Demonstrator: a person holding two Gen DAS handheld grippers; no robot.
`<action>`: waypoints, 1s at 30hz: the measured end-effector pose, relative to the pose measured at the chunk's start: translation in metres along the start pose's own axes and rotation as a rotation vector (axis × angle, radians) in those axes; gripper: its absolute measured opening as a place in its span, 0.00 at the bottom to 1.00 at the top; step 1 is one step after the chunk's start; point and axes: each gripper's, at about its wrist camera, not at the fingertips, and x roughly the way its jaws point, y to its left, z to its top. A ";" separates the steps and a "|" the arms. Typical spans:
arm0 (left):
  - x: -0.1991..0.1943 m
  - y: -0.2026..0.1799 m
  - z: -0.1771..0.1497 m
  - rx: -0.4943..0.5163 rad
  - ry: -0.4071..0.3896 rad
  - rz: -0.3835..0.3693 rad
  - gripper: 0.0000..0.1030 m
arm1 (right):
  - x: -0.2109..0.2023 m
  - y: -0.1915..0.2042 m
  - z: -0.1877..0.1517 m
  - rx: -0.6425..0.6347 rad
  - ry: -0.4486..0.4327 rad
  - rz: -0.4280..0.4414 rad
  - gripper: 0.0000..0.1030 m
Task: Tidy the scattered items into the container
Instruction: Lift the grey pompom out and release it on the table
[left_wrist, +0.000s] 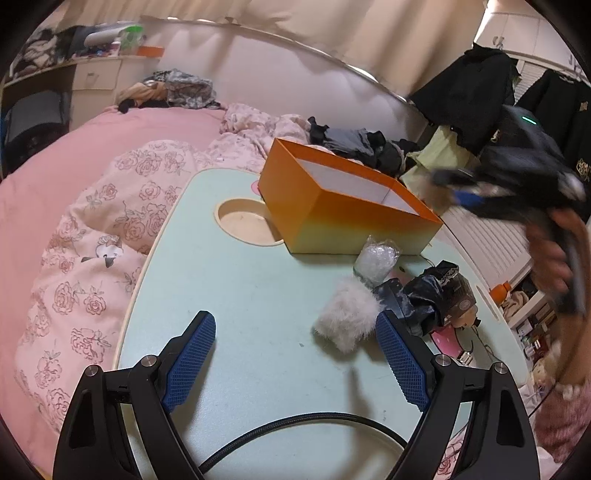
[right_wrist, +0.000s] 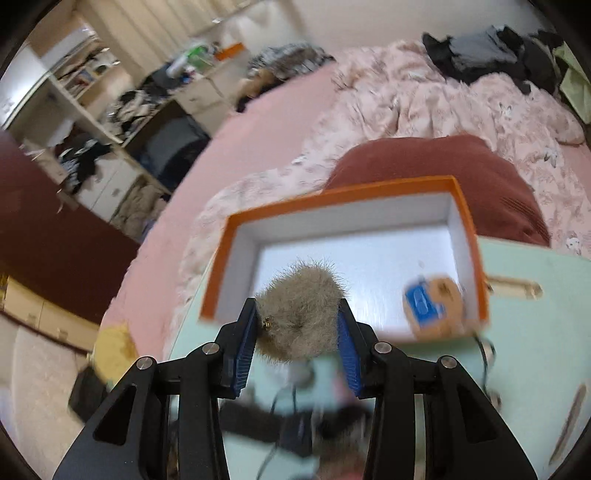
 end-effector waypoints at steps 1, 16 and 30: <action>0.000 -0.001 0.000 0.003 0.000 0.002 0.86 | -0.009 0.002 -0.014 -0.015 -0.012 0.000 0.41; 0.002 -0.007 0.005 0.018 0.022 0.032 0.86 | -0.016 -0.020 -0.133 -0.024 -0.024 -0.106 0.41; -0.008 -0.036 0.033 0.089 0.001 0.007 0.86 | -0.043 -0.030 -0.146 0.034 -0.206 -0.071 0.63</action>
